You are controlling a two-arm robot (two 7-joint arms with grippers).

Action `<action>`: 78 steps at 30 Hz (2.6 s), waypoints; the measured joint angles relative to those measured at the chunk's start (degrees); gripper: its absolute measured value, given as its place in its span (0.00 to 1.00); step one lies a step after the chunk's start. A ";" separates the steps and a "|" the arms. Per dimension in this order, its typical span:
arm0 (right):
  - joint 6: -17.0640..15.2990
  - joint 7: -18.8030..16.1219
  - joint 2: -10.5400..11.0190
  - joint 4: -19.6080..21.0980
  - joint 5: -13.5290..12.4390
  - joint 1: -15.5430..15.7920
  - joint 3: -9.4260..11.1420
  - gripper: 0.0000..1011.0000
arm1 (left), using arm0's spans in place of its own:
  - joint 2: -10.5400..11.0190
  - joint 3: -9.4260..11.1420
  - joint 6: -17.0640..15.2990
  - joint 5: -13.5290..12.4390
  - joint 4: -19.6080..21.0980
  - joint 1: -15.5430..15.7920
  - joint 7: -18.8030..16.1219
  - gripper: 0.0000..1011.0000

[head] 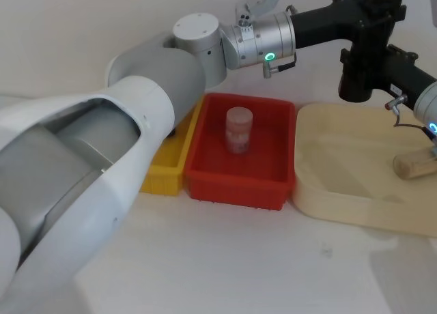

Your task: Pick up the garbage bag with the one hand and transfer it to the other hand.

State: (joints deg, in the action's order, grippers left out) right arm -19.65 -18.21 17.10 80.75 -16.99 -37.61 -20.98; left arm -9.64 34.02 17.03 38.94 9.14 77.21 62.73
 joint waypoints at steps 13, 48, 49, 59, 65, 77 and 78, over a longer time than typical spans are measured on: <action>0.11 -0.08 -0.09 -0.05 0.14 -0.02 0.03 0.54 | 0.00 0.00 0.00 0.00 0.00 0.00 0.00 0.65; -1.95 12.09 -1.94 -6.47 3.47 0.92 6.73 0.56 | 0.00 0.00 0.00 0.00 0.00 0.00 0.00 0.99; -1.98 12.21 -1.95 -6.67 3.52 0.88 6.81 0.57 | 0.00 0.00 0.00 0.00 0.00 0.00 0.00 0.99; -2.20 13.38 -2.20 -8.36 3.94 0.49 7.48 0.86 | 0.00 0.00 0.00 0.00 0.00 0.00 0.00 0.99; -2.29 13.74 -2.27 -8.90 4.08 0.38 7.70 0.99 | 0.00 0.00 0.00 0.00 0.00 0.00 0.00 0.99; -2.37 14.11 -2.33 -9.40 4.19 0.28 7.95 0.99 | 0.00 0.00 0.00 0.00 0.00 0.00 0.00 0.99; -2.38 14.12 -2.33 -9.42 4.20 0.27 7.96 0.99 | 0.00 0.00 0.00 0.00 0.00 0.00 0.00 0.99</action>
State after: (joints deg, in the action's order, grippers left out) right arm -22.03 -4.09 14.78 71.33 -12.79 -37.34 -13.02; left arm -9.64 34.03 17.03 38.94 9.14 77.21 62.74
